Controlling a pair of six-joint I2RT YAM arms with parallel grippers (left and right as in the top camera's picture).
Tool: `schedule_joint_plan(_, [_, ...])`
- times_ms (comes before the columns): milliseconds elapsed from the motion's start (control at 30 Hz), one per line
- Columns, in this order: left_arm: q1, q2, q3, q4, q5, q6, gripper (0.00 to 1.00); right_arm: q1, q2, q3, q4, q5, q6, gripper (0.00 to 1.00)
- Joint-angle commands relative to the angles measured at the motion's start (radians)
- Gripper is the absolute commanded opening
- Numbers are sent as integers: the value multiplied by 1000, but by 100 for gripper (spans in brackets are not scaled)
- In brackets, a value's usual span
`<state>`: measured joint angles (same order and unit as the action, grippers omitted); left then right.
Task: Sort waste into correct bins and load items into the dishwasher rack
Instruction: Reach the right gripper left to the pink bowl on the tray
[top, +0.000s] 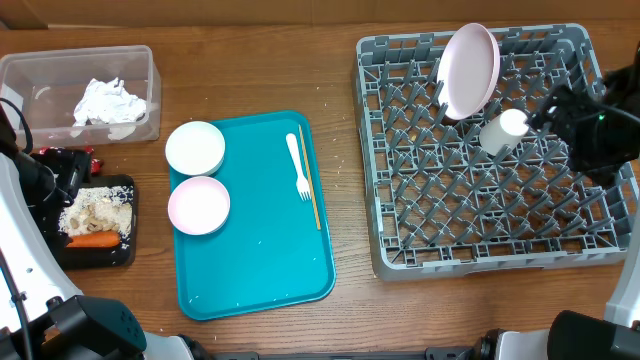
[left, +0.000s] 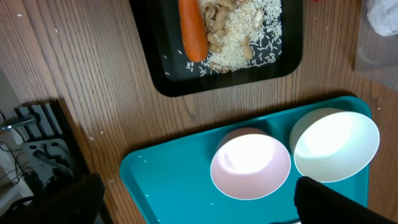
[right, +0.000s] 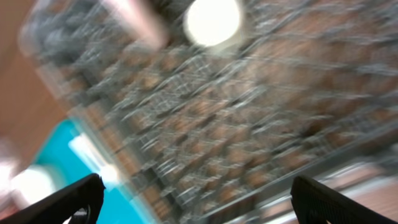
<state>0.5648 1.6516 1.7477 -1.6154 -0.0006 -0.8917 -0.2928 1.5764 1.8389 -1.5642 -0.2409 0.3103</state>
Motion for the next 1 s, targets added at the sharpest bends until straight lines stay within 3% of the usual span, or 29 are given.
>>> schedule_joint_plan(0, [5,3,7,-3,15,-17,100,23,-8,0,0,-459,-143,100])
schedule_joint_plan(33, [4,3,7,-3,12,-17,100,64,-11,1,0,-539,-207,97])
schedule_joint_plan(133, [5,3,7,1,-9,-18,100,190,-11,2,16,-475,-182,97])
schedule_joint_plan(333, [6,4,6,0,-11,-18,100,631,-5,2,143,-100,99,100])
schedule_joint_plan(400, [6,4,6,-15,-74,-11,100,910,32,2,229,93,235,100])
schedule_joint_plan(500, [6,4,6,-26,-139,-2,100,1073,99,2,281,190,284,100])
schedule_joint_plan(700, [4,4,6,-46,-140,-2,100,1224,313,2,422,182,351,99])
schedule_joint_plan(967, [4,4,6,-57,-137,-2,100,1291,503,2,589,127,402,89])
